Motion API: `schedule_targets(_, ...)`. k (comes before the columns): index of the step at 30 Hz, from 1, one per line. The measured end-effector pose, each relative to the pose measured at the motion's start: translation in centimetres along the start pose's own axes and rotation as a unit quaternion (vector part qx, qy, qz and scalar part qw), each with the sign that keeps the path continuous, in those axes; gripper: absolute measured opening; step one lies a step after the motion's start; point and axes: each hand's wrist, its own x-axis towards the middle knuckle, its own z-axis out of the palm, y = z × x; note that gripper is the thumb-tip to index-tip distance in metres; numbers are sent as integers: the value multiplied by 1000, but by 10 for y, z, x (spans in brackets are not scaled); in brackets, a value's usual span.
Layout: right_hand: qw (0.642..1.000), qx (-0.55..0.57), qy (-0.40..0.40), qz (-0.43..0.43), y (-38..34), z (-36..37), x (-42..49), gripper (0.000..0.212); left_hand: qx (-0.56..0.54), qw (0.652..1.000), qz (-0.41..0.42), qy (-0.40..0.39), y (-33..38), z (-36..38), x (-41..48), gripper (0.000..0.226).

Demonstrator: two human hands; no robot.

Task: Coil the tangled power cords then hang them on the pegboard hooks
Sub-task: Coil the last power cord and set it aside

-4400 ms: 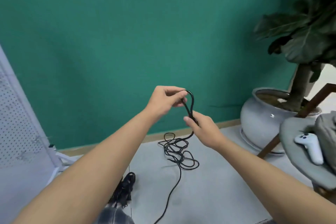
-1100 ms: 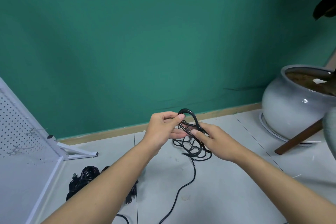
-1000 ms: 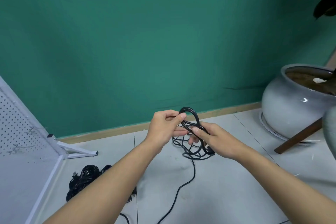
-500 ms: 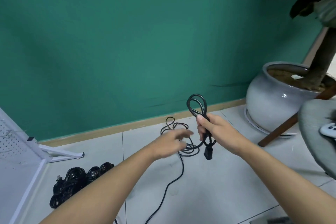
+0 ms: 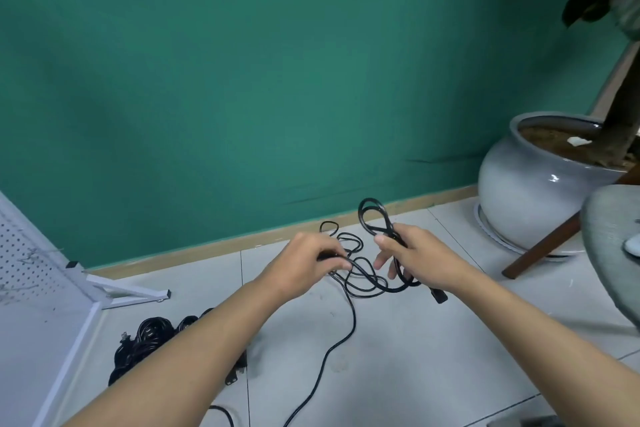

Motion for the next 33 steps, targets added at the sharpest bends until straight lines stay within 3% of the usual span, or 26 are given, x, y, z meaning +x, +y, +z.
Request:
schedule_targets(4, 997, 22, -78, -4, -7, 11, 0, 25, -5, 993, 54, 104, 12, -6, 3, 14)
schedule_targets(9, 979, 136, -152, 9, -21, 14, -6, 29, 8, 988, 57, 144, 15, -18, 2, 44)
schedule_targets(14, 974, 66, -213, 30, -23, 20, -8, 24, 42, 990, 105, 84, 16, -17, 0, 41)
schedule_targets(18, 980, 3, -199, 17, -25, 24, -6, 24, 79, 990, 104, 48, 12, -18, -1, 22)
schedule_targets(24, 977, -79, -198, -20, -24, 19, -7, 27, 148, 982, 116, 28, 13, -17, -2, 28)
schedule_targets(29, 981, -10, -190, -48, -22, 15, -8, 27, -46, 999, 21, 2, 12, -24, -4, 28)
schedule_targets(33, 979, -64, -191, -37, -23, 18, -9, 18, -33, 999, -5, -17, 13, -27, -5, 20)
